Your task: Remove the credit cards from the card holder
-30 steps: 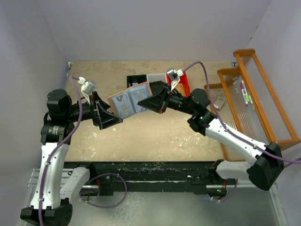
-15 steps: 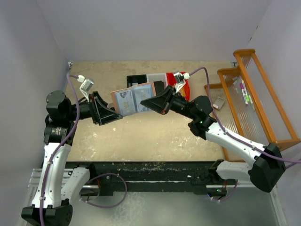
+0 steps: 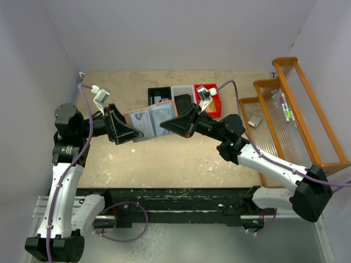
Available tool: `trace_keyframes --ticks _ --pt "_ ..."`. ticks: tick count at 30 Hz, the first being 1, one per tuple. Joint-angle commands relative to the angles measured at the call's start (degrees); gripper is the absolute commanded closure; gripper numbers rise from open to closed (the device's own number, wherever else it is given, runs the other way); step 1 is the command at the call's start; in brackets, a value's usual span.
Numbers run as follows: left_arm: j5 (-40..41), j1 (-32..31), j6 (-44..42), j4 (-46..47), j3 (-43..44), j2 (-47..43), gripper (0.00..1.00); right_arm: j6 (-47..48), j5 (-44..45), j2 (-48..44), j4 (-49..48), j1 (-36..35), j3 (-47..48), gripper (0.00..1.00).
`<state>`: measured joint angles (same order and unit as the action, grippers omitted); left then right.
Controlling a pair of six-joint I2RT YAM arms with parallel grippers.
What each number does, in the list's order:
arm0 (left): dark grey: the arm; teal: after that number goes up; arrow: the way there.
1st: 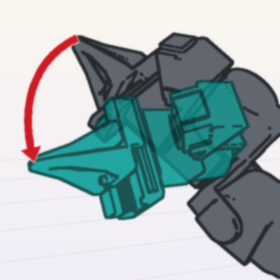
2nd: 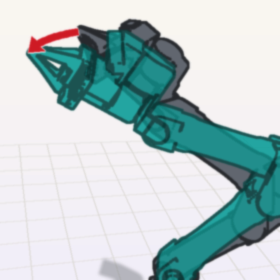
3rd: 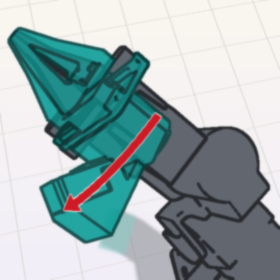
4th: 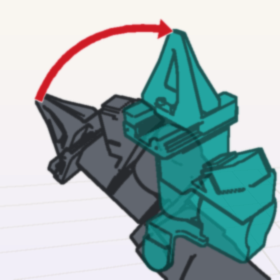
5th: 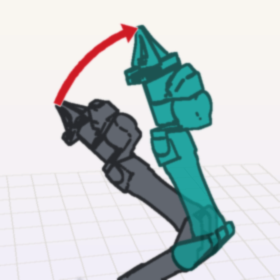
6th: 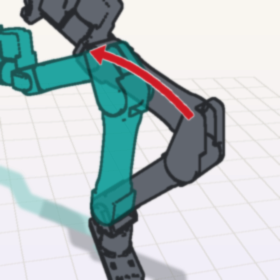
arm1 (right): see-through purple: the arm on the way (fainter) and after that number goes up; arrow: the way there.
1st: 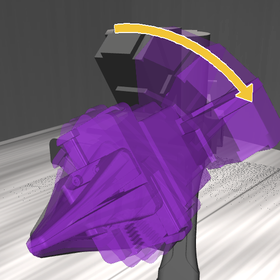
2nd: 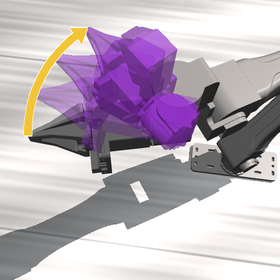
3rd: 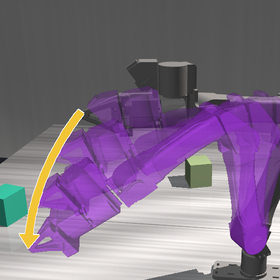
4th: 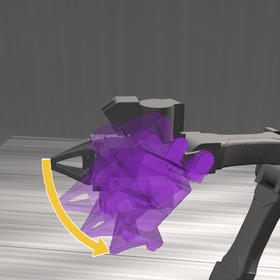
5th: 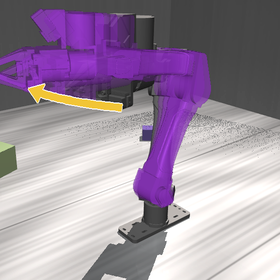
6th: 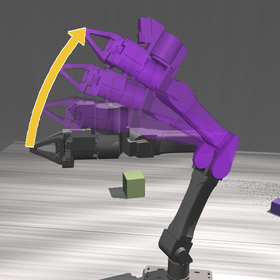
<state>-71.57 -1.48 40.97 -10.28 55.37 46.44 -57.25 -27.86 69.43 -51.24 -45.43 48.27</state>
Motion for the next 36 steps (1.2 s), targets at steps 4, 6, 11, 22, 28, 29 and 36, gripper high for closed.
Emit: trace_keyframes --ticks 4,6,11,22,28,29,36 --pt "-0.4 0.1 0.4 2.3 1.6 0.8 0.45 1.1 0.9 -0.7 -3.5 -1.3 -0.5 1.0" --pt "-0.9 0.1 0.5 2.5 1.6 0.8 0.58 1.1 1.2 -0.9 -3.6 -1.3 -0.8 1.0" --pt "-1.5 0.1 -0.4 1.5 2.0 1.0 0.87 2.2 1.5 -1.2 0.8 -1.3 -1.2 1.0" --pt "4.7 0.1 -21.1 -21.4 8.1 3.9 1.0 14.4 9.7 -8.2 33.2 2.9 8.2 0.39" --pt "13.2 0.1 -27.7 -28.5 8.9 5.6 1.0 20.5 13.6 -9.0 45.7 3.5 17.8 0.28" --pt "14.6 0.1 -28.5 -29.5 9.1 6.1 1.0 20.9 13.8 -9.0 46.6 3.4 18.6 0.28" --pt "17.2 0.1 -29.3 -30.8 8.6 6.5 1.0 18.8 2.6 -4.7 40.5 3.4 20.3 0.3"
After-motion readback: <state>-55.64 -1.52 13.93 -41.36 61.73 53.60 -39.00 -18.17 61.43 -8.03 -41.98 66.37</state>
